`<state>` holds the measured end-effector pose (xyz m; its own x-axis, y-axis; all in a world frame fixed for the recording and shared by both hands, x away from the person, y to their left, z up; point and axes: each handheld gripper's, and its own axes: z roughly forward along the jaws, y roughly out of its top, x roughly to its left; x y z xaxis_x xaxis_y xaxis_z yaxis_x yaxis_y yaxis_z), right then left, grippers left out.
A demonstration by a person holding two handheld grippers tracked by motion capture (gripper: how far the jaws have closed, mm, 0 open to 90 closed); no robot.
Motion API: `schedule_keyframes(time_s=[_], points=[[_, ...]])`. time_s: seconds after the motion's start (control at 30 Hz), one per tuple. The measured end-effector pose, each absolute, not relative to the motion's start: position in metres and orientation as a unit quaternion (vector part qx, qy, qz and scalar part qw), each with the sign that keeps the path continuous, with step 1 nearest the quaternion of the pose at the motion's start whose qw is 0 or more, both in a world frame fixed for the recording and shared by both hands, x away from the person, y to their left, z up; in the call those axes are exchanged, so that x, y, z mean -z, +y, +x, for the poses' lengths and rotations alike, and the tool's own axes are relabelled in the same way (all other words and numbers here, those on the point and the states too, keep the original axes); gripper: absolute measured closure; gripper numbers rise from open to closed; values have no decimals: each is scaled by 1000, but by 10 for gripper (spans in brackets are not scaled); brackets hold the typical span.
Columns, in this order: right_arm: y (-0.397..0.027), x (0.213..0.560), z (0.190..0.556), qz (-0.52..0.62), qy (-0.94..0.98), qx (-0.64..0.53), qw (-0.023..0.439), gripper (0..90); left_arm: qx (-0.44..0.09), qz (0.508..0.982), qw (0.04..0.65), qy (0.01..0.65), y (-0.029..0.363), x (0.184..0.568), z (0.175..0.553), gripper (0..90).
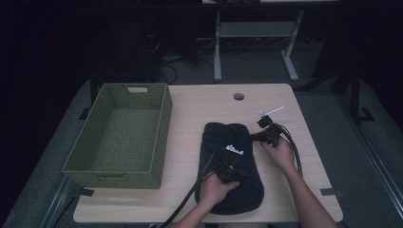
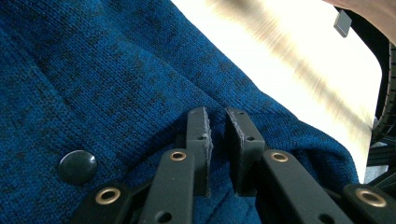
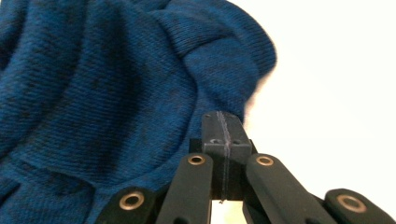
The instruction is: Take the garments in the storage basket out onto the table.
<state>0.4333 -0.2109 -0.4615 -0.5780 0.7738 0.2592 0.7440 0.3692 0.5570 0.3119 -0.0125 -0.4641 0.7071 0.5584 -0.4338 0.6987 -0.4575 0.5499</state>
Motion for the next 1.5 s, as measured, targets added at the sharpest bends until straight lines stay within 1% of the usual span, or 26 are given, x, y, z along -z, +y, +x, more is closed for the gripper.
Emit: schedule_keyframes(time_s=[0.03, 0.07, 0.1, 0.13, 0.2, 0.23, 0.27, 0.3, 0.37, 0.53, 0.67, 0.83, 0.87, 0.97, 1.0, 1.07, 1.1, 1.17, 1.27, 1.5], points=[[-211, 462, 433, 459, 827, -324, 23, 900, 96, 848, 366, 370, -13, 464, 312, 794], [-211, 461, 432, 460, 827, -322, 22, 900, 96, 847, 374, 367, -12, 462, 312, 764], [-211, 461, 432, 460, 827, -322, 22, 900, 96, 847, 374, 367, -12, 462, 312, 754], [-211, 456, 428, 451, 831, -325, 29, 899, 85, 847, 380, 360, -7, 456, 311, 752], [-211, 454, 426, 450, 830, -327, 28, 899, 85, 841, 391, 364, -2, 450, 311, 752], [-211, 446, 421, 440, 832, -336, 29, 899, 81, 838, 397, 366, 1, 446, 311, 752], [-211, 443, 418, 437, 831, -342, 24, 899, 69, 836, 402, 367, 10, 438, 313, 752], [-210, 441, 416, 433, 832, -347, 22, 899, 69, 836, 402, 367, 10, 438, 313, 752], [-206, 436, 407, 419, 837, -352, 5, 898, 54, 832, 404, 377, 26, 431, 315, 751], [-196, 436, 395, 399, 847, -352, -6, 897, 47, 826, 392, 402, 50, 435, 320, 742], [-190, 445, 388, 389, 857, -338, -24, 894, 50, 826, 375, 418, 67, 445, 323, 725], [-196, 438, 390, 405, 834, -374, -23, 871, 55, 827, 367, 422, 71, 452, 321, 721], [-194, 430, 396, 412, 821, -395, -13, 856, 58, 826, 366, 424, 71, 456, 321, 719], [-187, 427, 403, 414, 812, -411, -15, 855, 60, 825, 368, 425, 72, 458, 321, 719], [-175, 430, 410, 410, 819, -400, -25, 851, 61, 824, 369, 426, 72, 459, 321, 720], [-169, 432, 412, 407, 822, -397, -20, 853, 60, 824, 369, 425, 72, 460, 320, 720], [-157, 439, 414, 402, 830, -385, -25, 857, 61, 824, 371, 424, 73, 461, 319, 721], [-150, 447, 416, 399, 838, -371, -25, 861, 61, 825, 371, 422, 73, 461, 317, 721], [-148, 455, 417, 401, 839, -367, -32, 875, 64, 822, 377, 423, 75, 463, 315, 722], [-149, 456, 412, 391, 849, -354, -31, 891, 68, 821, 381, 420, 74, 464, 308, 723]])
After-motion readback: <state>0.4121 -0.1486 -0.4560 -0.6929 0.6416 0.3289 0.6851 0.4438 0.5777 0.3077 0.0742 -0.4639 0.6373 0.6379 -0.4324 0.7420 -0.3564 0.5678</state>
